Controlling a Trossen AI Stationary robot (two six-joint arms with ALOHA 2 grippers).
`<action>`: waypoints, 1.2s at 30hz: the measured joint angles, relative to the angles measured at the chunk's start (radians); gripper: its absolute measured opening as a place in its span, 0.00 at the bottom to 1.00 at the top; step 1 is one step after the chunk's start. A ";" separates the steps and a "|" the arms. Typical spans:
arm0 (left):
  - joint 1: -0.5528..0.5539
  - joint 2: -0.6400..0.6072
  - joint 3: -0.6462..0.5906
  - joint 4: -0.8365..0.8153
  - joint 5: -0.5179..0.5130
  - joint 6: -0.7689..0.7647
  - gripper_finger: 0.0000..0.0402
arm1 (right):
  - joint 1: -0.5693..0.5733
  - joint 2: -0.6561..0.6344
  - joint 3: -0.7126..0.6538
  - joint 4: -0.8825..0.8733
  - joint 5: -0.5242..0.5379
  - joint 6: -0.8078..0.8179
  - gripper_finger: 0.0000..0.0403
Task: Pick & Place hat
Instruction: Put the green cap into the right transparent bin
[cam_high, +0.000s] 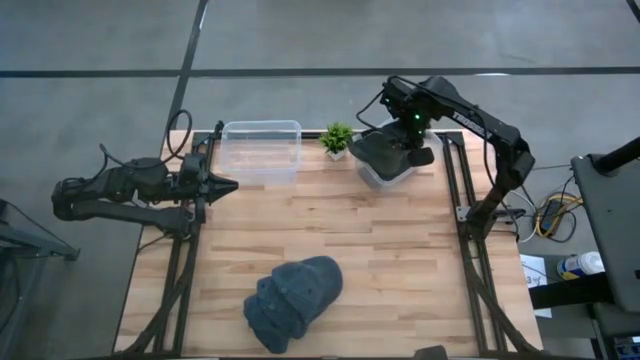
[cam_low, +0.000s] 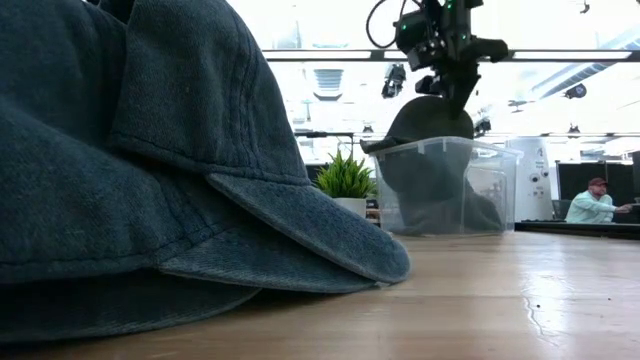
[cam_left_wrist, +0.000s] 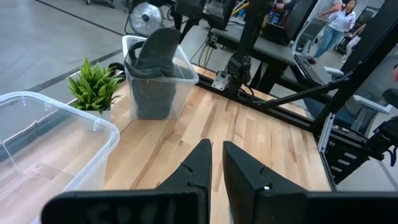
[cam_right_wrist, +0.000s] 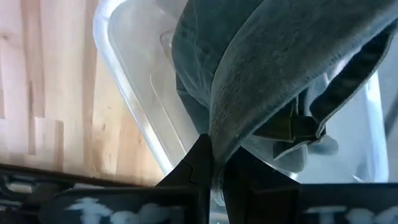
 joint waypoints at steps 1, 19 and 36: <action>0.000 0.000 0.000 -0.002 -0.001 0.000 0.09 | -0.003 0.007 0.000 0.003 -0.015 0.001 0.03; 0.000 0.000 0.000 -0.017 -0.028 0.006 0.09 | -0.013 -0.270 -0.001 -0.006 0.061 0.087 0.03; 0.000 0.000 0.000 -0.017 -0.026 0.004 0.09 | -0.013 -0.355 -0.001 -0.003 0.243 0.029 0.03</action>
